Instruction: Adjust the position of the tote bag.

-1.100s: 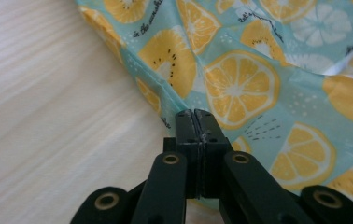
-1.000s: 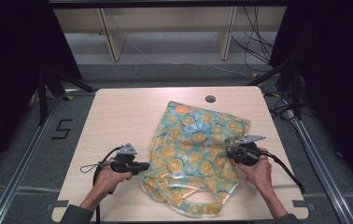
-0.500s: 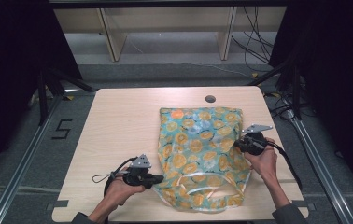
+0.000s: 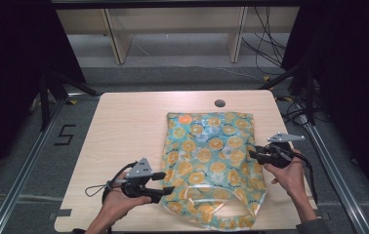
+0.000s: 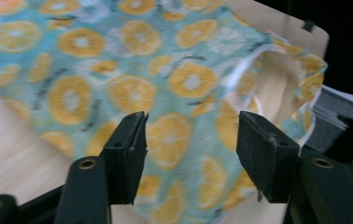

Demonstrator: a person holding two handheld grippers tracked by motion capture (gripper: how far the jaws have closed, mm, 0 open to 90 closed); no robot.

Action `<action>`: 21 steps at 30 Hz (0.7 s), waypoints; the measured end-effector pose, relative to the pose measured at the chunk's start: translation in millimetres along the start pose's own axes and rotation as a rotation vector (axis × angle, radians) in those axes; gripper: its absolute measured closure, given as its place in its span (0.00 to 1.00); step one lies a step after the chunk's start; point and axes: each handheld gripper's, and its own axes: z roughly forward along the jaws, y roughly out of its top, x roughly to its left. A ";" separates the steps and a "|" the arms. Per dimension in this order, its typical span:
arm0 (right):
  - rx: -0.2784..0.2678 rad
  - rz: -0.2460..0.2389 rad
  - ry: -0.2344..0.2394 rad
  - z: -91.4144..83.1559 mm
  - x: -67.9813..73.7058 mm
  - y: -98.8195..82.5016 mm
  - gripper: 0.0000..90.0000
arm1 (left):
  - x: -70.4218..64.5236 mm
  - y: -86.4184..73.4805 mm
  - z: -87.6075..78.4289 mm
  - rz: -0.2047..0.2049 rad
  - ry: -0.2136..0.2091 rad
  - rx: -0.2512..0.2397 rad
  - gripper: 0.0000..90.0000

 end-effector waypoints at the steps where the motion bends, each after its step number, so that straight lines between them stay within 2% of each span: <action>1: -0.006 0.005 -0.013 -3.5 3.9 -0.8 0.67 | -4.5 0.8 7.8 0.002 -0.008 0.025 0.39; 2: -0.006 0.005 -0.013 -3.5 3.9 -0.8 0.67 | -4.5 0.8 7.8 0.002 -0.008 0.025 0.38; 3: -0.005 0.021 0.013 -4.1 7.7 -1.9 0.66 | -7.7 0.8 15.0 -0.006 -0.012 0.032 0.37; 4: -0.005 -0.006 0.031 -4.8 6.2 -1.7 0.66 | -8.1 0.7 17.9 0.001 -0.009 0.042 0.35; 6: -0.003 -0.015 0.021 -5.1 6.9 -2.2 0.66 | -8.5 0.7 21.2 0.005 -0.010 0.057 0.33; 8: 0.016 -0.012 0.037 -5.9 8.5 -2.9 0.65 | -9.0 0.7 28.5 0.023 -0.008 0.083 0.33; 9: 0.013 -0.015 0.012 -6.8 9.5 -4.0 0.65 | -8.9 0.5 37.4 0.037 -0.021 0.104 0.32; 10: 0.008 -0.031 0.024 -6.3 8.2 -4.5 0.65 | -8.9 0.5 37.4 0.037 -0.021 0.104 0.32; 11: 0.005 -0.016 0.019 -6.9 9.1 -5.1 0.65 | -8.9 0.6 45.7 0.044 -0.022 0.124 0.34; 12: 0.005 -0.016 0.019 -6.9 9.1 -5.1 0.65 | -8.9 0.6 45.7 0.044 -0.022 0.124 0.40; 13: 0.012 0.001 0.016 -8.5 10.6 -5.8 0.64 | -8.5 0.9 51.9 0.094 -0.033 0.152 0.46; 14: 0.012 0.001 0.016 -8.5 10.6 -5.8 0.64 | -8.5 0.9 51.9 0.094 -0.033 0.152 0.52; 15: 0.006 -0.022 0.011 -9.6 8.2 -6.3 0.64 | -10.0 0.9 55.5 0.137 -0.018 0.165 0.63; 16: 0.006 -0.022 0.011 -9.6 8.2 -6.3 0.64 | -10.0 0.9 55.5 0.137 -0.018 0.165 0.76; 17: -0.008 -0.016 0.022 -10.1 8.4 -7.4 0.64 | -9.3 1.5 57.2 0.168 -0.012 0.176 0.84; 18: -0.008 -0.016 0.022 -10.1 8.4 -7.4 0.64 | -9.3 1.5 57.2 0.168 -0.012 0.176 0.91; 19: 0.001 -0.010 0.027 -11.6 9.8 -8.3 0.64 | -8.0 3.2 57.9 0.164 -0.010 0.146 0.95; 20: 0.001 -0.010 0.027 -11.6 9.8 -8.3 0.64 | -8.0 3.2 57.9 0.164 -0.010 0.146 0.97; 21: 0.006 -0.031 0.012 -13.2 9.9 -9.4 0.64 | -4.7 8.6 53.9 0.181 0.008 0.135 0.98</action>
